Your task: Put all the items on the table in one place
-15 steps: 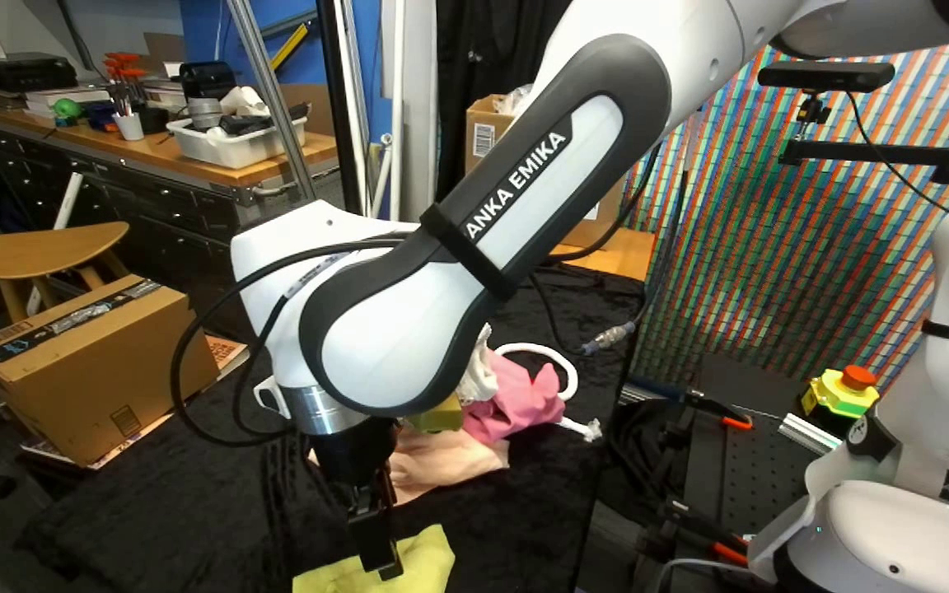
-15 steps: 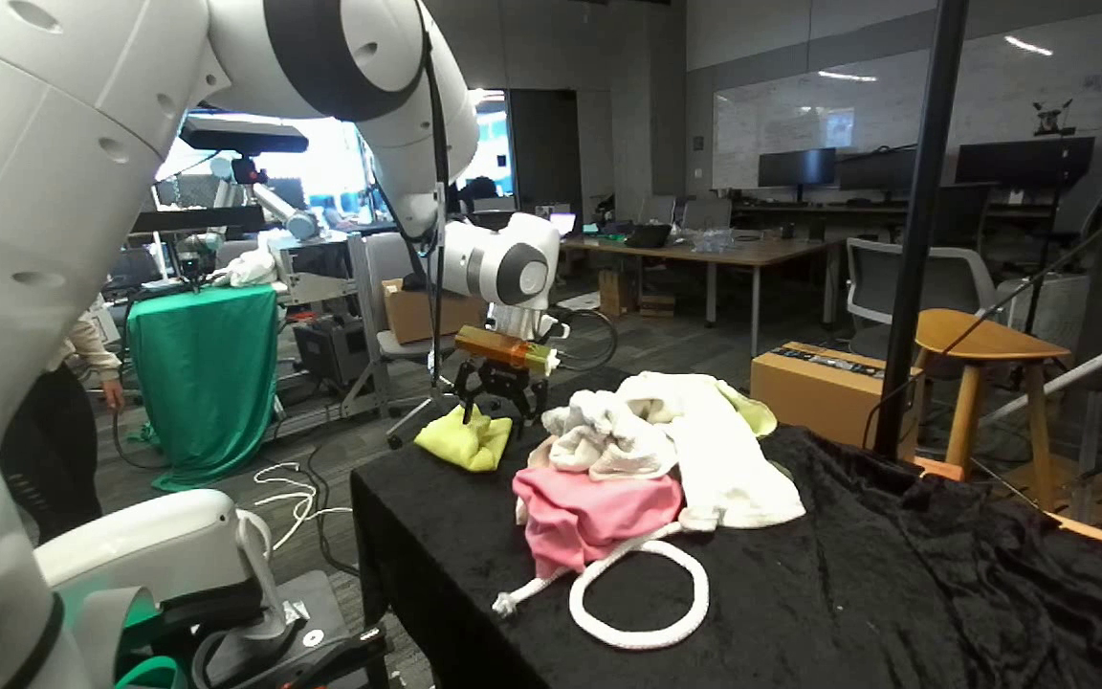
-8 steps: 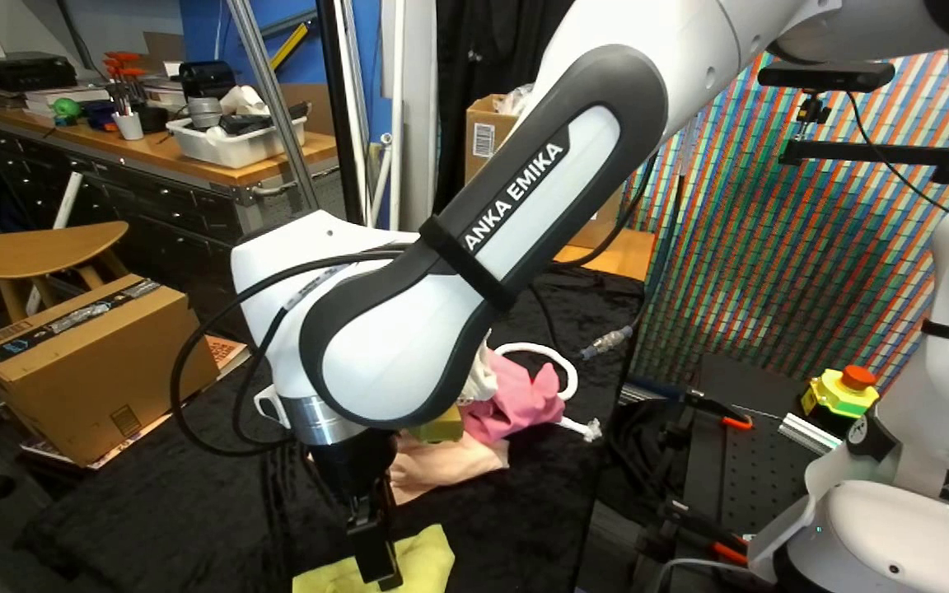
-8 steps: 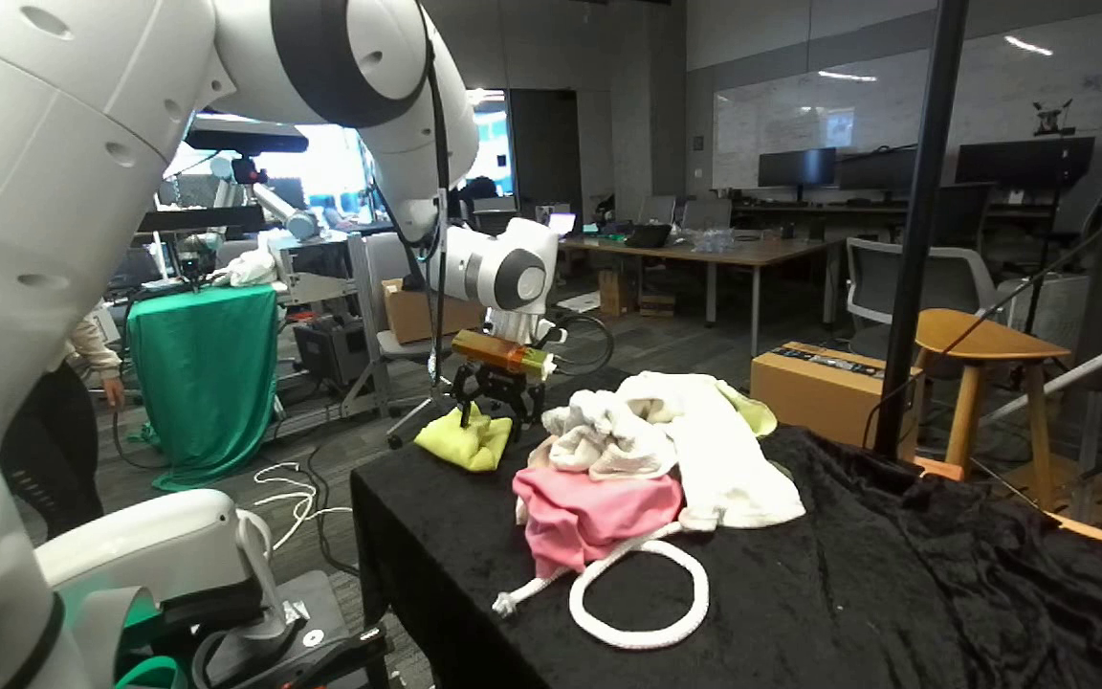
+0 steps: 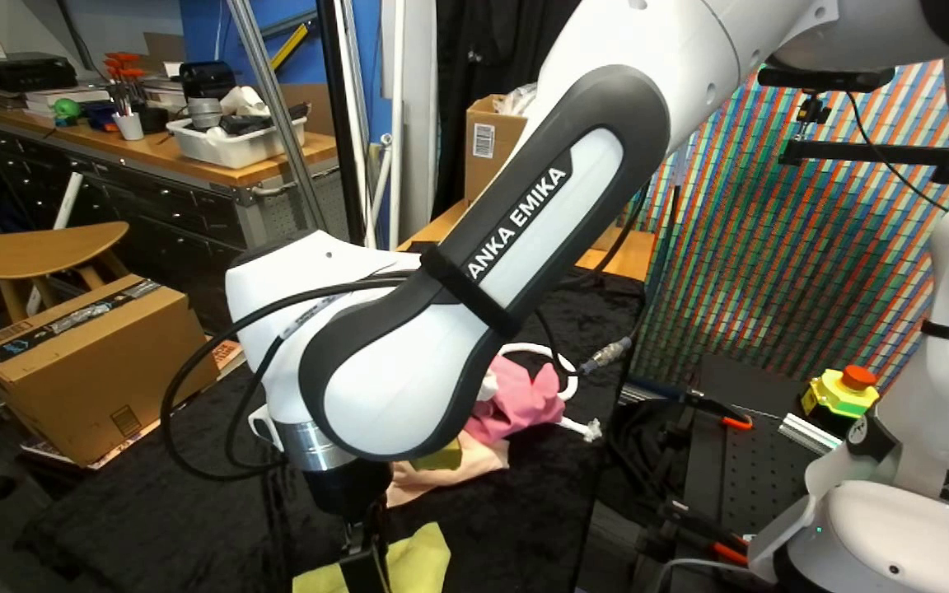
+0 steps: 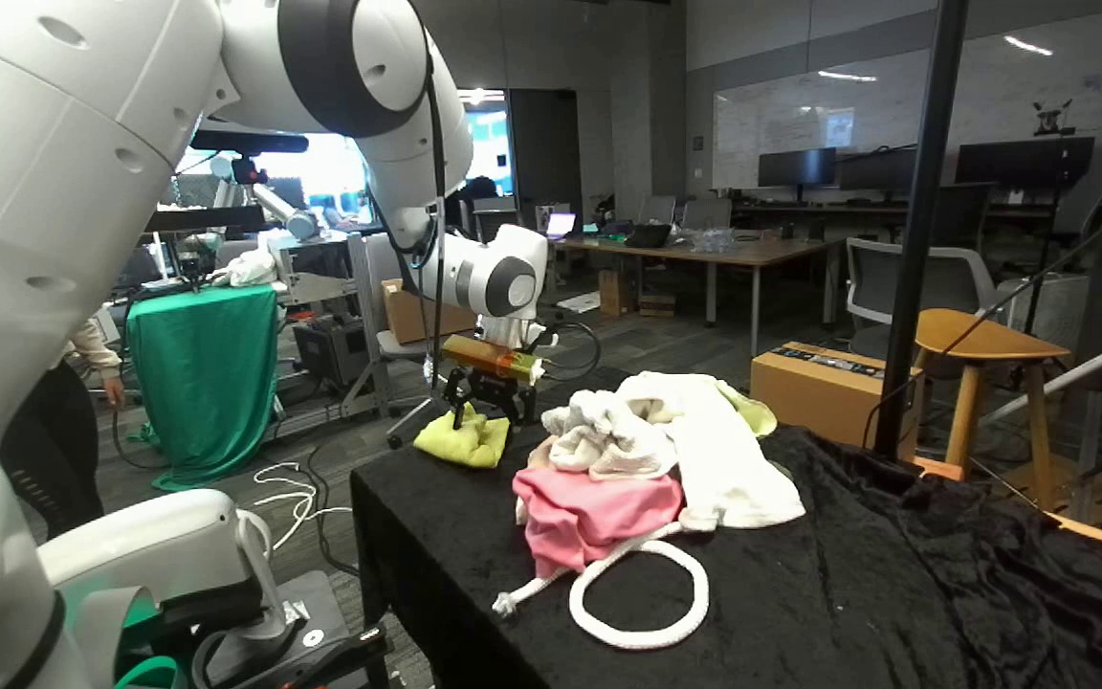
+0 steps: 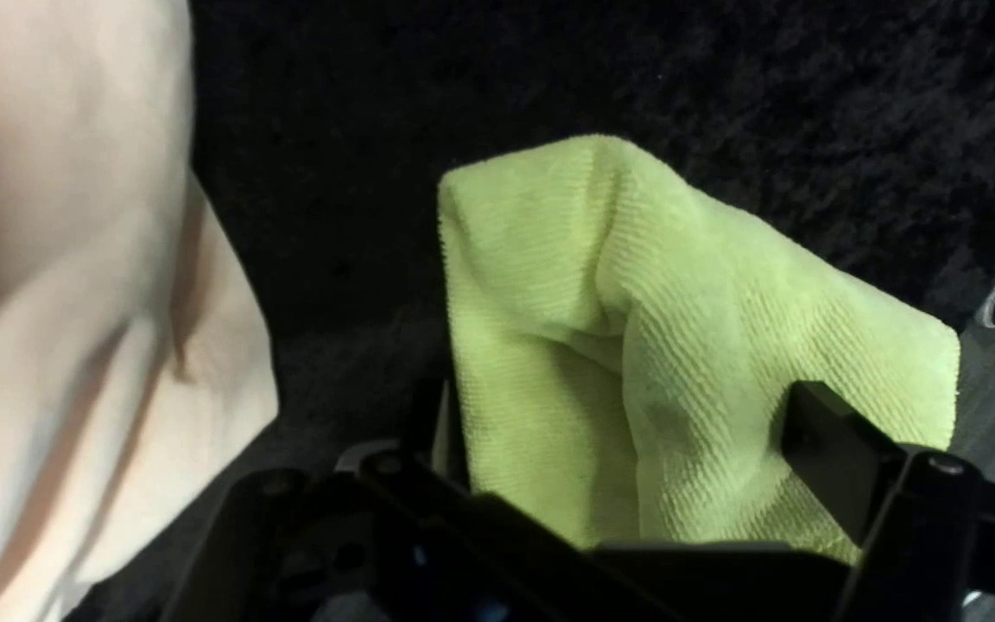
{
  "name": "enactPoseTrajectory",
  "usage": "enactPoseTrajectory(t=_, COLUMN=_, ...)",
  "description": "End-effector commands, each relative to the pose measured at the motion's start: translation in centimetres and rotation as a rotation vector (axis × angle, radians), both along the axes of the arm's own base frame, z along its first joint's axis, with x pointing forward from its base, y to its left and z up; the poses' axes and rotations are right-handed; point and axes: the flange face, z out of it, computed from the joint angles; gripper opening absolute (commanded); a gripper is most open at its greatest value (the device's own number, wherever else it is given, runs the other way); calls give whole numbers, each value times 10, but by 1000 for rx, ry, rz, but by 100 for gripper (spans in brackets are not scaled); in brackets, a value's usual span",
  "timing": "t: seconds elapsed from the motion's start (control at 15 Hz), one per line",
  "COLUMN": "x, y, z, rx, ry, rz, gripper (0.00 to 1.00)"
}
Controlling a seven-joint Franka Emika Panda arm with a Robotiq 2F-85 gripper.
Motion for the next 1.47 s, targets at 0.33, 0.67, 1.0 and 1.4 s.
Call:
enactPoseTrajectory(t=0.33, x=-11, y=17, z=6, rx=-1, ry=23, rz=-3, gripper=74)
enactPoseTrajectory(t=0.67, x=-11, y=17, z=9, rx=3, ry=39, rz=-5, gripper=36)
enactPoseTrajectory(t=1.0, x=-8, y=16, z=11, rx=9, ry=52, rz=-16, gripper=9)
enactPoseTrajectory(t=1.4, x=3, y=2, z=31, rx=32, ry=31, rz=-57, gripper=12)
